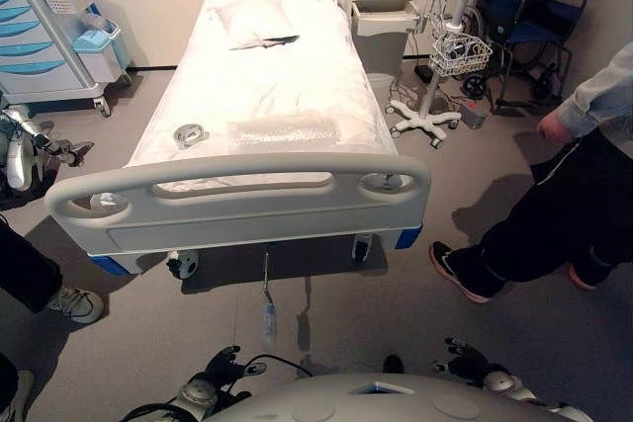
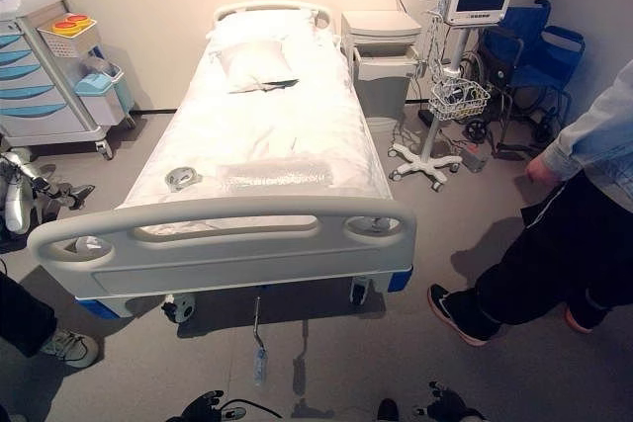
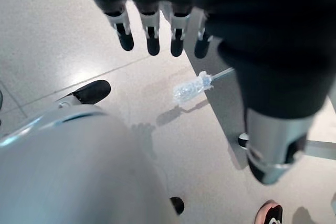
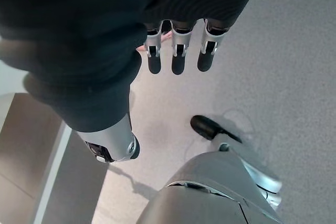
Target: Raise the hospital bed
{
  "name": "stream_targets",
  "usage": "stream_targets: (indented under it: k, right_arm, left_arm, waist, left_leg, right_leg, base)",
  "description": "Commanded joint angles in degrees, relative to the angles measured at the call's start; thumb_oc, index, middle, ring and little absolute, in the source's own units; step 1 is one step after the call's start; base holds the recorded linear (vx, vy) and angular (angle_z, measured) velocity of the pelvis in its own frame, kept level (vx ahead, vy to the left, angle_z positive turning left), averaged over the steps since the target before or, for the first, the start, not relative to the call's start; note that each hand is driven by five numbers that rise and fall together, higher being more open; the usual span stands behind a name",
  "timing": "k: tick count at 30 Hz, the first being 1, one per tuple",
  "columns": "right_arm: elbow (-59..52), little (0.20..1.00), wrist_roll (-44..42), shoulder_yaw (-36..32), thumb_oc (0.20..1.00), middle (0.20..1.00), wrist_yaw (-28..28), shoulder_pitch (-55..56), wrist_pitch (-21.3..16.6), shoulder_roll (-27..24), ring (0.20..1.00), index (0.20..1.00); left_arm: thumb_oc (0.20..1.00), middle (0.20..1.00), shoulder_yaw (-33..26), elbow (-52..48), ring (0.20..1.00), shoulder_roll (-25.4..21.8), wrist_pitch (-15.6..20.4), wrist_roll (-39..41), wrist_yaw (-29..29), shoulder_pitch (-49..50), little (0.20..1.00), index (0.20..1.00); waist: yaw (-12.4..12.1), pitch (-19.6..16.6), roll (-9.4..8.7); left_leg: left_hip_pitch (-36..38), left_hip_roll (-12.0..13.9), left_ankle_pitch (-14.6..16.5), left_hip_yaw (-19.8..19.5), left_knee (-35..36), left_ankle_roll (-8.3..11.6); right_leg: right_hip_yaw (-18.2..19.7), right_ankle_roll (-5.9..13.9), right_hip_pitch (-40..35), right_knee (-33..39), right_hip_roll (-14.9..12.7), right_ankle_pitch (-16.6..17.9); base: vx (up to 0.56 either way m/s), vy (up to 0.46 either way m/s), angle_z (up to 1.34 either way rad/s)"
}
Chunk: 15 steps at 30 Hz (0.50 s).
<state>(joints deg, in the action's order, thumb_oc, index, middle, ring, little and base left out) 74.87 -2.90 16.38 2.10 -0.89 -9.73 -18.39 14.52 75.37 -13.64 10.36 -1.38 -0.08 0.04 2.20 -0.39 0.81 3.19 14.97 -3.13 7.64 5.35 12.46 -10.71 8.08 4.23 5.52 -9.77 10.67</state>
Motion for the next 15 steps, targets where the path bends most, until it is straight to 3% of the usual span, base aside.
stream_targets:
  k: [1, 10, 15]
  right_arm:
    - [2.3, 1.0, 0.28, 0.1, 1.0, 1.0, 0.06, -5.89, 0.38, 1.04, 1.0, 1.0]
    - [1.36, 1.0, 0.68, 0.65, 1.0, 1.0, -0.43, -6.78, 0.45, 0.43, 1.0, 1.0]
    - [-1.62, 1.0, 0.81, 3.37, 1.0, 1.0, -1.5, -10.66, -0.03, -0.91, 1.0, 1.0]
  left_arm:
    - [1.0, 1.0, -1.32, 2.15, 1.0, -1.73, 0.39, 2.09, 0.93, -4.37, 1.0, 1.0]
    - [1.0, 1.0, -2.92, 2.24, 1.0, -2.5, 0.07, 4.83, 2.18, -5.85, 1.0, 1.0]
    - [1.0, 1.0, -2.28, 0.78, 1.0, -3.56, 0.39, 6.93, 3.89, -8.88, 1.0, 1.0]
  waist:
    - [0.46, 2.95, -1.81]
    - [0.87, 4.26, -1.86]
    - [1.24, 8.78, -2.72]
  left_leg:
    - [-1.93, -0.91, -2.27, -0.8, -0.35, -3.53]
    - [-3.64, -0.86, -2.89, -0.78, -0.35, -3.87]
    - [-8.49, -0.8, -4.45, -1.33, -0.76, -4.6]
  right_leg:
    - [-1.86, 3.31, -7.45, -0.52, -0.39, -7.22]
    - [-1.0, 3.17, -5.13, -0.52, -0.3, -6.82]
    - [0.74, 2.65, 0.83, -1.94, 0.03, -5.74]
  base:
    - [0.0, 0.0, 0.0]
    - [-0.02, 0.004, 0.0]
    - [-0.09, 0.002, -0.05]
